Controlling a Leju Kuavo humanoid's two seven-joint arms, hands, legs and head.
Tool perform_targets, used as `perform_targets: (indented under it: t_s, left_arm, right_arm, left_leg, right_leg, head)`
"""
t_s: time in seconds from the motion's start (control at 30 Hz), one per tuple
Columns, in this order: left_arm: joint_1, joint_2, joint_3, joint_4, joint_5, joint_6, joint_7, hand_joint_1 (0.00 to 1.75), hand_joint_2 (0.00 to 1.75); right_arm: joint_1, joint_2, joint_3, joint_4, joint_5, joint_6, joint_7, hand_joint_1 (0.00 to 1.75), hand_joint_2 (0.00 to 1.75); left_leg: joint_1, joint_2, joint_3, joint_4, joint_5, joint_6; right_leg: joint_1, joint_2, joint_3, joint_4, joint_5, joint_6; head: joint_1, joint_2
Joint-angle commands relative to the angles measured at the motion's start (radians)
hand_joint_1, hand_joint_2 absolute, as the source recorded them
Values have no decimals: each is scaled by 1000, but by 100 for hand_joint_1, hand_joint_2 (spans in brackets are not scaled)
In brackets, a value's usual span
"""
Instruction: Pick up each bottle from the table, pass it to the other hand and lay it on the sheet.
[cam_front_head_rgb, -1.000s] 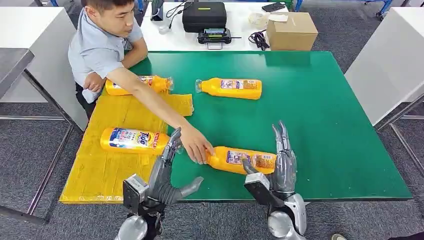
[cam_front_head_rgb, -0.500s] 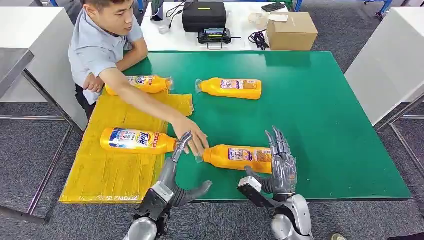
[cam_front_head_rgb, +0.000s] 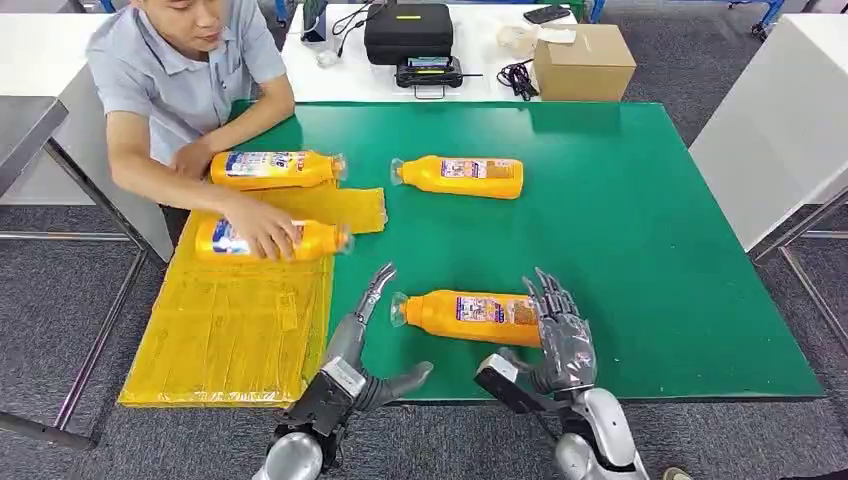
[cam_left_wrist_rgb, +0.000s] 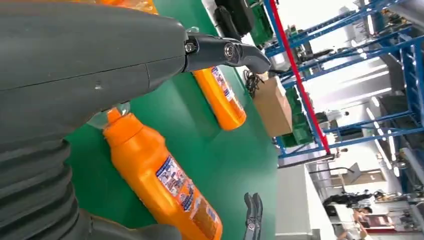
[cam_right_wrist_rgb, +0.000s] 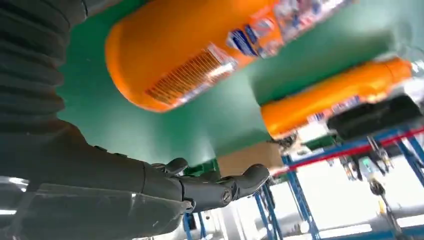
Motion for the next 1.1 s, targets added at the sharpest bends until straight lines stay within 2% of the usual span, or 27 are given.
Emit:
perform_targets:
  t_s: [0.03,0.63,0.87,1.1]
  left_arm:
    - [-32,10,-16,50,-16,-14,22,0,175]
    - [-58,-5,-16,82,-20,-7,15,0,175]
    - [-67,-9,-25,91,-19,-11,21,0,175]
    - [-73,-8,-35,91,-26,-19,34,0,175]
  right_arm:
    - [-39,-54,18,43,-2,56,18,0,175]
    - [-116,-48,66,123,33,72,18,0,175]
    - [-150,-43,107,186,40,108,28,0,175]
    - [-188,-83,176,200,61,193,52,0,175]
  left_leg:
    - [0,1,0,0,0,-1]
    - [1,2,1,0,0,-1]
    - [0,2,1,0,0,-1]
    - [1,2,1,0,0,-2]
  right_leg:
    - [0,0,0,0,1,-1]
    - [1,1,1,-1,1,-2]
    - [0,1,1,0,1,-1]
    - [1,1,1,0,1,-2]
  head:
    - [0,0]
    - [0,0]
    - [0,0]
    - [0,0]
